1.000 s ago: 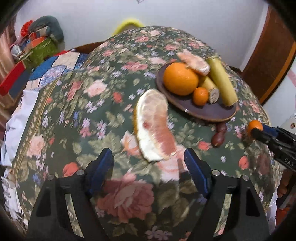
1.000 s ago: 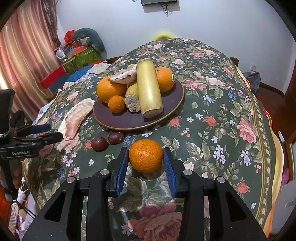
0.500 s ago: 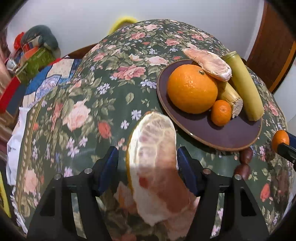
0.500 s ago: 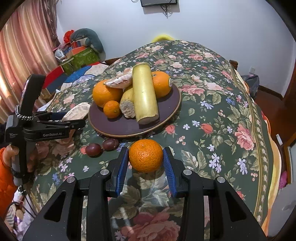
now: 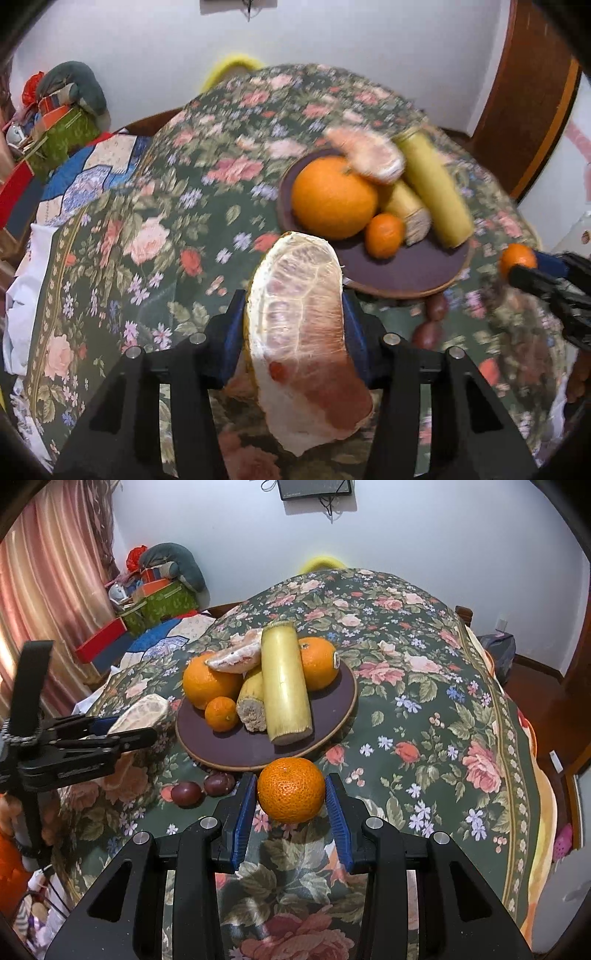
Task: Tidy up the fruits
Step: 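Set the mandarin on the plate with the right tool while the left tool carries the pomelo segment over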
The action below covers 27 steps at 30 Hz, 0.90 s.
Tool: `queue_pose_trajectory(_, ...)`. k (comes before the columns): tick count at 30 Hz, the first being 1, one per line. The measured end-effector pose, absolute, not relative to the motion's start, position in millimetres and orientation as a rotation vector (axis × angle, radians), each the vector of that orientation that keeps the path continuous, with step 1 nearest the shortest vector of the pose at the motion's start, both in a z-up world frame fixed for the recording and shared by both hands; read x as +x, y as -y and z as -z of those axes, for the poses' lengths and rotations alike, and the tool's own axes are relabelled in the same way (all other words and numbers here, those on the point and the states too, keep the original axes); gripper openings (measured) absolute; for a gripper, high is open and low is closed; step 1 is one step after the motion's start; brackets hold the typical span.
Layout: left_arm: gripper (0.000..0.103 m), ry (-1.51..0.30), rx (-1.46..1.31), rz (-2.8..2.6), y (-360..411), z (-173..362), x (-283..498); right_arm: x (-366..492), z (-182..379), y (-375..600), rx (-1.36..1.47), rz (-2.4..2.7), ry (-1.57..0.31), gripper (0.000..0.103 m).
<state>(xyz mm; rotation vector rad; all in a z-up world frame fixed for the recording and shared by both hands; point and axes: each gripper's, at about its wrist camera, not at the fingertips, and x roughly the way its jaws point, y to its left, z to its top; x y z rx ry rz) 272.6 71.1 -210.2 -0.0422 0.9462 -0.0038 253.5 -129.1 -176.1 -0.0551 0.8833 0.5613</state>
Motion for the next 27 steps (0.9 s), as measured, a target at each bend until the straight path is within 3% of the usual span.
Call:
queue_pose_trajectory(11,0.05,-0.835,-0.068,0.08,-39,171,297,278,161,128,-0.053,-0.543,-0.839,0.035)
queue_pose_trajectory(27,0.05,-0.782,-0.066,0.046,-34,179,344,337,179,112,-0.089,-0.52,-0.872,0.035)
